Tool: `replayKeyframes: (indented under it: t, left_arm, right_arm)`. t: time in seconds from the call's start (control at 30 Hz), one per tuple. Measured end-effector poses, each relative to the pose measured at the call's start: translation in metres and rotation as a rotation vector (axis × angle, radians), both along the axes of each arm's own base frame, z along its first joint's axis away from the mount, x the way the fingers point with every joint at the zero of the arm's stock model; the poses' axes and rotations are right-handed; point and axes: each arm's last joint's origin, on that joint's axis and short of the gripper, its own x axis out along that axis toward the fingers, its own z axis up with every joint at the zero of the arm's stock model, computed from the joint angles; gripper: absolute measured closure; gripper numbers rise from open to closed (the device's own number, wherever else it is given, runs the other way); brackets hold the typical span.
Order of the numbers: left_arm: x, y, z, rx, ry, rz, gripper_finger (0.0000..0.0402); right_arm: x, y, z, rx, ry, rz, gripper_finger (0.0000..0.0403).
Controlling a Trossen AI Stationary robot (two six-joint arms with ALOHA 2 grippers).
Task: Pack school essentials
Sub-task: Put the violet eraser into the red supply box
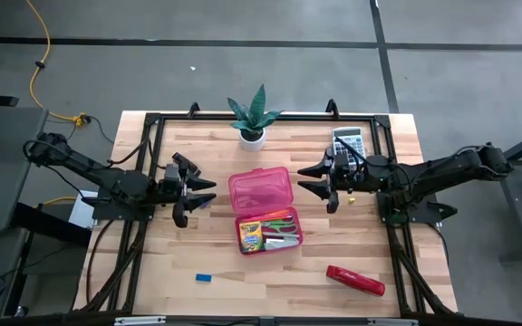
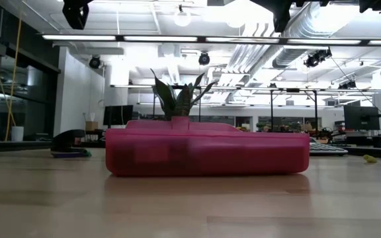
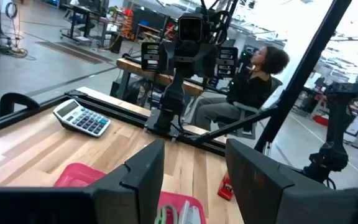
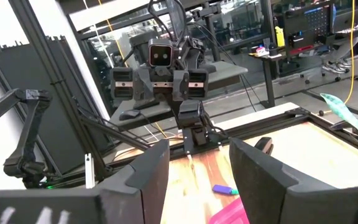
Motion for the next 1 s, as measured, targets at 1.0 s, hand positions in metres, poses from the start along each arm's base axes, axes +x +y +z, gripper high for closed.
replayKeyframes:
  t: [1.0]
  left_arm:
    - [0.013,0.019,-0.125,-0.448,0.998,0.444,0.0241]
  right_arm:
    - [0.0,0.0,-0.001,0.008,0.007,0.0,0.024]
